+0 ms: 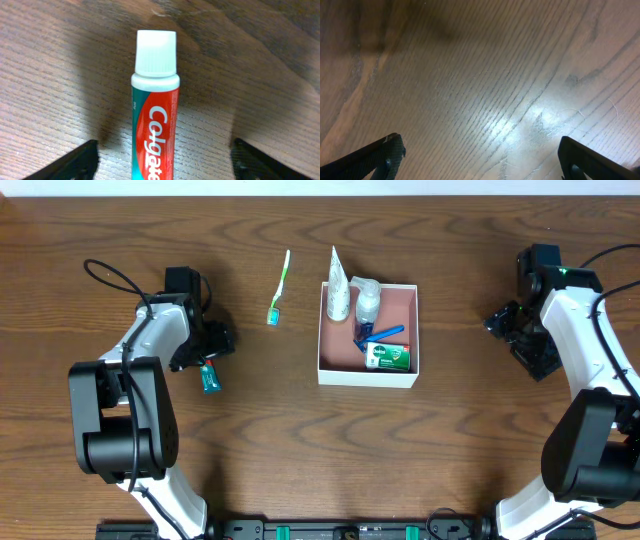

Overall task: Pack container
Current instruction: 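Close the left gripper on the Colgate tube, then lift the Colgate tube and carry it right over the box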

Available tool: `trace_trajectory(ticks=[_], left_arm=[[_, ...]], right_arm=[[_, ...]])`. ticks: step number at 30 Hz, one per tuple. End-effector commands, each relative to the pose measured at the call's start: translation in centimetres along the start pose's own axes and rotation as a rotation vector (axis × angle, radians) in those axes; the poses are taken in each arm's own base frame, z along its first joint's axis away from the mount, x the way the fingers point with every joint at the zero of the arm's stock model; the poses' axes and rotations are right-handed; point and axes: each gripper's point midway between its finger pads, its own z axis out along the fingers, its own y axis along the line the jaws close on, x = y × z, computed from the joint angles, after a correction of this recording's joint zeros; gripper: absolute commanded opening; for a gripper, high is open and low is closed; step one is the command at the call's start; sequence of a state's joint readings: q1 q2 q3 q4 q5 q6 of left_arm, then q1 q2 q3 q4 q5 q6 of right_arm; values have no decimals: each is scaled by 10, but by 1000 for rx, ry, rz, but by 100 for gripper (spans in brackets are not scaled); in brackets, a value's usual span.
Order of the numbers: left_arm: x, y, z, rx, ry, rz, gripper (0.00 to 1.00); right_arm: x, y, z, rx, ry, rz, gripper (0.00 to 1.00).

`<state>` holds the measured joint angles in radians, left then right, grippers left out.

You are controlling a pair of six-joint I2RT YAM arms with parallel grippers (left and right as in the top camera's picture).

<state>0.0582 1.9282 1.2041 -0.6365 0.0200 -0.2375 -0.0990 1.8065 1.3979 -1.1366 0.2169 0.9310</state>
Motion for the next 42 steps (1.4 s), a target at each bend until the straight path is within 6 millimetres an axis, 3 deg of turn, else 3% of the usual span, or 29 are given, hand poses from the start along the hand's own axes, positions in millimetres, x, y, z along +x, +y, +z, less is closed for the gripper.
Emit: trace_trajectory(ticks=[1, 6, 24, 42], left_arm=[[7, 4, 7, -11, 29, 5, 76], [10, 5, 9, -13, 35, 5, 63], [11, 5, 10, -14, 38, 5, 38], [8, 4, 8, -10, 25, 5, 28]], right_arm=[[-4, -1, 1, 9, -8, 1, 99], [-4, -1, 1, 9, -8, 1, 99], [-4, -1, 1, 9, -8, 1, 99], [-4, -1, 1, 9, -8, 1, 99]])
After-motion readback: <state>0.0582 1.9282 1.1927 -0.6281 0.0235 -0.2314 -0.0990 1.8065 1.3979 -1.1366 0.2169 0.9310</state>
